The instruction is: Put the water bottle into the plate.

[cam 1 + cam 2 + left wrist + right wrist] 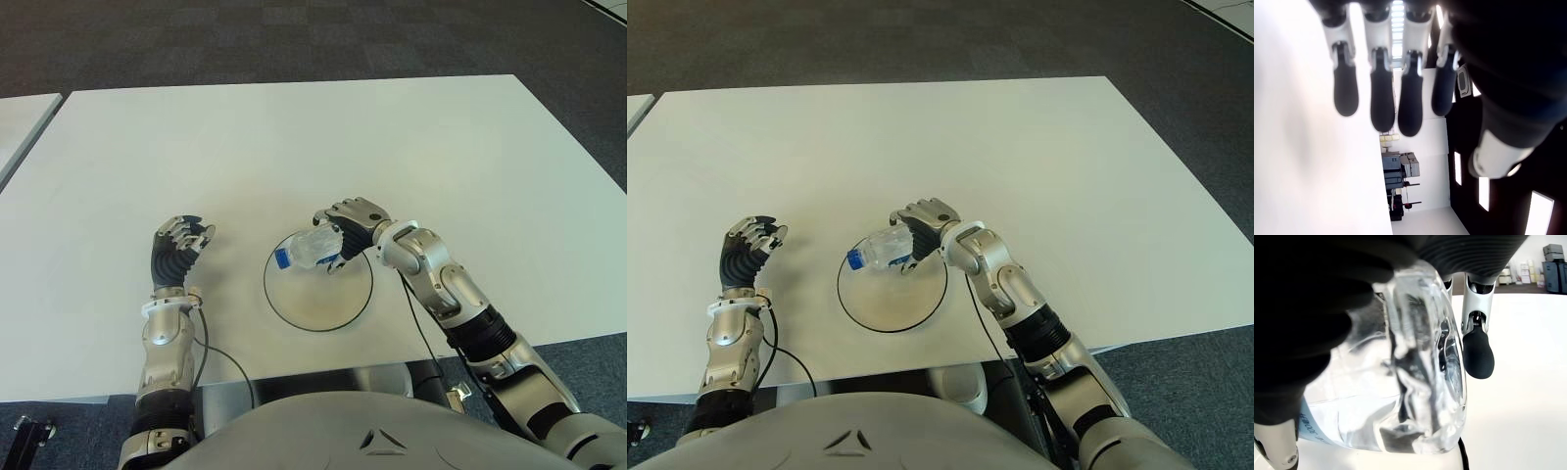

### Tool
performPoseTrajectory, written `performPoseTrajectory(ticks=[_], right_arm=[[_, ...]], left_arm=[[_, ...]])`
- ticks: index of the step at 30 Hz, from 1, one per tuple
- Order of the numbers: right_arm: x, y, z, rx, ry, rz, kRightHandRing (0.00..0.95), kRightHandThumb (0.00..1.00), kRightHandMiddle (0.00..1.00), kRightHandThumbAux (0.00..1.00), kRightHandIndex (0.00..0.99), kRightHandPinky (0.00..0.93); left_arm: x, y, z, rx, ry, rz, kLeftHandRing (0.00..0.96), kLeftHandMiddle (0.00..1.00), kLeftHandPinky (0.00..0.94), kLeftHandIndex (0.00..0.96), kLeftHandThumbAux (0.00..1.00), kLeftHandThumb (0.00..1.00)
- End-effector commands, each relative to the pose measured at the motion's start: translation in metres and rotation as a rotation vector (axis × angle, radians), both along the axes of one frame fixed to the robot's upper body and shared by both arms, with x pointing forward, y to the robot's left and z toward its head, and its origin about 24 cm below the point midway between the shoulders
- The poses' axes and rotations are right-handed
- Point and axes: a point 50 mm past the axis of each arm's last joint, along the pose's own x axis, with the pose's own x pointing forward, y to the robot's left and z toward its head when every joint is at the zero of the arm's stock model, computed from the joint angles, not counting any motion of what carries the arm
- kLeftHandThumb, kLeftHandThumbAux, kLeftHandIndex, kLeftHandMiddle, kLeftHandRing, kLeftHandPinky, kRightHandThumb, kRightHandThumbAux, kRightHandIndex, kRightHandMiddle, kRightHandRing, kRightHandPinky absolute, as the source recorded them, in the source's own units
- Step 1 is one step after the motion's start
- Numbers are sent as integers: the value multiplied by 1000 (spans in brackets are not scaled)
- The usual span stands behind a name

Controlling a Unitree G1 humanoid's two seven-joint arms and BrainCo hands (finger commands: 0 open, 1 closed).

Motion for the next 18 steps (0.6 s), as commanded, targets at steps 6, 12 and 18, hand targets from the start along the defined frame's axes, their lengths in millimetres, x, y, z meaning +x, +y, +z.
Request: performPoseTrajectory(ticks=[6, 12, 18], right_arm=[[-1, 3, 10, 49, -16, 162, 3, 444, 4, 598, 4, 4], [-2, 1, 9, 125, -28, 189, 0, 490, 0, 462, 0, 0], [-3, -2, 11, 211, -42, 200, 0, 500, 0, 349, 0, 0]], left_arm=[[0, 2, -2, 0, 16, 13, 519, 541, 501, 431, 712, 706], [1, 3, -1, 2, 13, 15, 518, 542, 503, 431, 712, 706], [1, 2, 0, 14, 11, 14, 530, 551, 519, 432, 712, 707]])
